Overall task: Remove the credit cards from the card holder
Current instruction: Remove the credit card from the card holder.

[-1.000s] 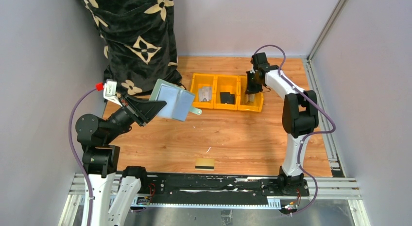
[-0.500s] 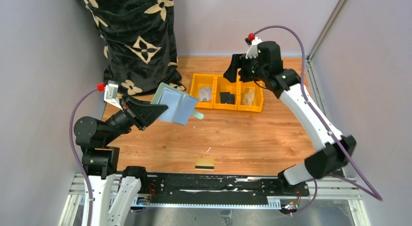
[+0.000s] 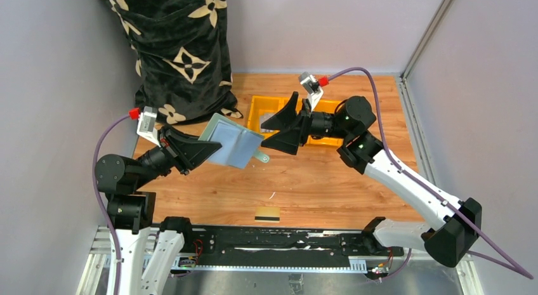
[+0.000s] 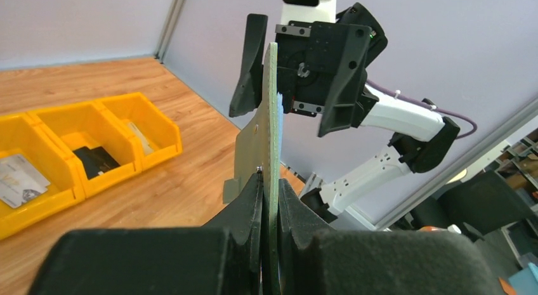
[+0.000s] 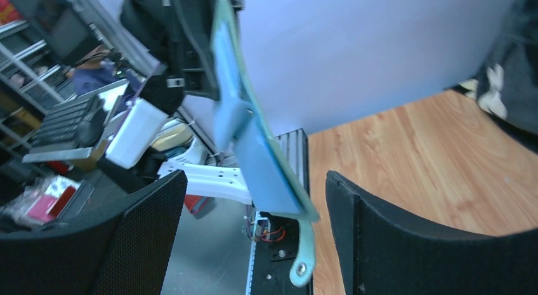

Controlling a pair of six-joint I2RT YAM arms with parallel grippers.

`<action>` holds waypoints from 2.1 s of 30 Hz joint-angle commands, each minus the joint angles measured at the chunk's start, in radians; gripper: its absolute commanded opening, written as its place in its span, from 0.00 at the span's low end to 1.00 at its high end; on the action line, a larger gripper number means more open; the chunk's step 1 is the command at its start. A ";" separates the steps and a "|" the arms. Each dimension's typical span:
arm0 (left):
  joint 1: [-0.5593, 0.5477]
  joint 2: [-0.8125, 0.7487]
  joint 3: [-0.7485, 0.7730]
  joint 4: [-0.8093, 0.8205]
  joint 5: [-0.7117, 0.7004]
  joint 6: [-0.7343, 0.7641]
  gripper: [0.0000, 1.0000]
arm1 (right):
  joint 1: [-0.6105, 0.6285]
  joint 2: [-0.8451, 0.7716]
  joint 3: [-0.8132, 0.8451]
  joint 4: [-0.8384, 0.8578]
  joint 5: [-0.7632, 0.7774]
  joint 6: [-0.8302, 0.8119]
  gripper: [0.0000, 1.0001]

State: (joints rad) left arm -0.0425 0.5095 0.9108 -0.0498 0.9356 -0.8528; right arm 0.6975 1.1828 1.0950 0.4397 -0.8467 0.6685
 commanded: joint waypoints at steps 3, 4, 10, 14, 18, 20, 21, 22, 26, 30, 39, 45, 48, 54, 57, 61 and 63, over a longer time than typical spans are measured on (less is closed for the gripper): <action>-0.002 0.010 0.028 0.045 0.062 -0.034 0.00 | 0.069 0.041 0.061 0.123 -0.104 -0.040 0.84; -0.002 0.011 0.030 0.045 0.067 -0.040 0.00 | 0.080 0.049 0.078 0.076 -0.102 -0.078 0.84; -0.002 0.018 0.049 0.045 0.101 -0.062 0.00 | 0.109 0.080 0.154 -0.151 -0.060 -0.253 0.81; -0.002 0.021 0.051 0.044 0.114 -0.063 0.00 | 0.129 0.101 0.196 -0.226 -0.066 -0.315 0.73; -0.003 0.018 0.036 0.045 0.087 -0.035 0.00 | 0.170 0.142 0.229 -0.225 -0.091 -0.287 0.21; -0.002 0.010 0.029 0.041 0.039 -0.003 0.08 | 0.177 0.157 0.249 -0.258 -0.074 -0.269 0.00; -0.002 0.006 0.035 0.005 0.009 0.032 0.13 | 0.177 0.158 0.250 -0.268 -0.065 -0.262 0.00; -0.002 0.002 0.045 -0.034 -0.017 0.068 0.19 | 0.177 0.154 0.250 -0.278 -0.052 -0.260 0.00; -0.002 -0.008 0.049 -0.073 -0.030 0.131 0.30 | 0.175 0.131 0.237 -0.290 -0.021 -0.260 0.00; -0.002 -0.006 0.049 -0.074 0.009 0.127 0.31 | 0.164 0.118 0.234 -0.294 -0.017 -0.257 0.00; -0.002 -0.009 0.077 -0.081 0.086 0.112 0.24 | 0.142 0.120 0.238 -0.303 -0.043 -0.243 0.00; -0.002 -0.006 0.096 -0.128 0.128 0.143 0.23 | 0.131 0.119 0.241 -0.321 -0.049 -0.253 0.00; -0.002 -0.006 0.101 -0.168 0.104 0.192 0.21 | 0.131 0.117 0.246 -0.326 -0.056 -0.255 0.00; -0.003 -0.001 0.104 -0.125 0.116 0.131 0.19 | 0.123 0.111 0.248 -0.353 -0.060 -0.274 0.00; -0.002 0.001 0.112 -0.120 0.132 0.114 0.23 | 0.120 0.117 0.253 -0.358 -0.058 -0.274 0.00; -0.002 -0.002 0.103 -0.109 0.164 0.105 0.31 | 0.119 0.124 0.258 -0.365 -0.060 -0.272 0.00; -0.002 -0.006 0.096 -0.124 0.165 0.144 0.31 | 0.119 0.123 0.261 -0.364 -0.060 -0.270 0.00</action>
State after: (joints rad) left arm -0.0425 0.5114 0.9951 -0.1841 1.0588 -0.7265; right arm 0.8280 1.3212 1.3159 0.0830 -0.8925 0.4030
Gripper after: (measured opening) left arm 0.306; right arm 0.032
